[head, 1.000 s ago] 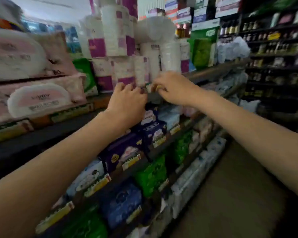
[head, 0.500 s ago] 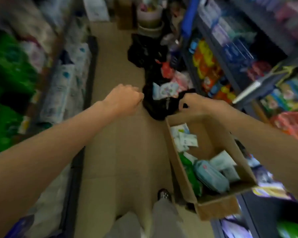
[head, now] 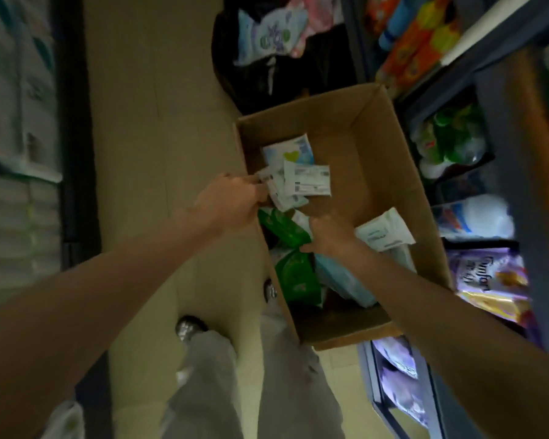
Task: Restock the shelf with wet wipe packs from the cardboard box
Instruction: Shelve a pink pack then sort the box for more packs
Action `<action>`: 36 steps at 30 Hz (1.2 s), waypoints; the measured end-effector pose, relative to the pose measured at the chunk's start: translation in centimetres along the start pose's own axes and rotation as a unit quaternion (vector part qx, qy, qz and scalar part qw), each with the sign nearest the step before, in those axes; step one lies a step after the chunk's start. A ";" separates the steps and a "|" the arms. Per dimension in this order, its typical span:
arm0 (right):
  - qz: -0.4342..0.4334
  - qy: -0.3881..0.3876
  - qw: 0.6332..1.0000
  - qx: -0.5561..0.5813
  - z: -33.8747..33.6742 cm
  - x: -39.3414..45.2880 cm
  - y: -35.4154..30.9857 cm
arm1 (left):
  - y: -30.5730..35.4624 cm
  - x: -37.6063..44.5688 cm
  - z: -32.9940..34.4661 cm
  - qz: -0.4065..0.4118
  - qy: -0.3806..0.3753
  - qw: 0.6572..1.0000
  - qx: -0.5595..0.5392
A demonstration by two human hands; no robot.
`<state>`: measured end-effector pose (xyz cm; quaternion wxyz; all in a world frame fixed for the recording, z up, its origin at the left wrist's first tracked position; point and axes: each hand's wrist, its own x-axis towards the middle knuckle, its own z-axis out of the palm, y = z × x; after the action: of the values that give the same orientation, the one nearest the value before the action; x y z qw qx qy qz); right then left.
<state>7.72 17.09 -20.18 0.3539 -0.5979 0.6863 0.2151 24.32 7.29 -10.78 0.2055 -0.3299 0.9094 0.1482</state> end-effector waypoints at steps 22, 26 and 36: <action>-0.006 0.117 0.951 0.288 -1.3 5.0 4.2 | 0.4 2.7 3.6 -0.210 0.058 0.925 -0.310; -0.125 -0.017 0.991 -0.046 5.6 6.0 0.4 | -1.8 1.1 4.3 -0.274 0.080 0.856 -0.431; -0.116 -0.161 0.980 -0.018 5.3 3.5 -1.1 | -1.7 -1.8 5.3 -0.286 0.050 0.831 -0.474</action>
<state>9.86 18.40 -26.11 0.4712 -0.6371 0.5427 0.2785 28.13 9.17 -14.84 0.0113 -0.6393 0.6015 0.4789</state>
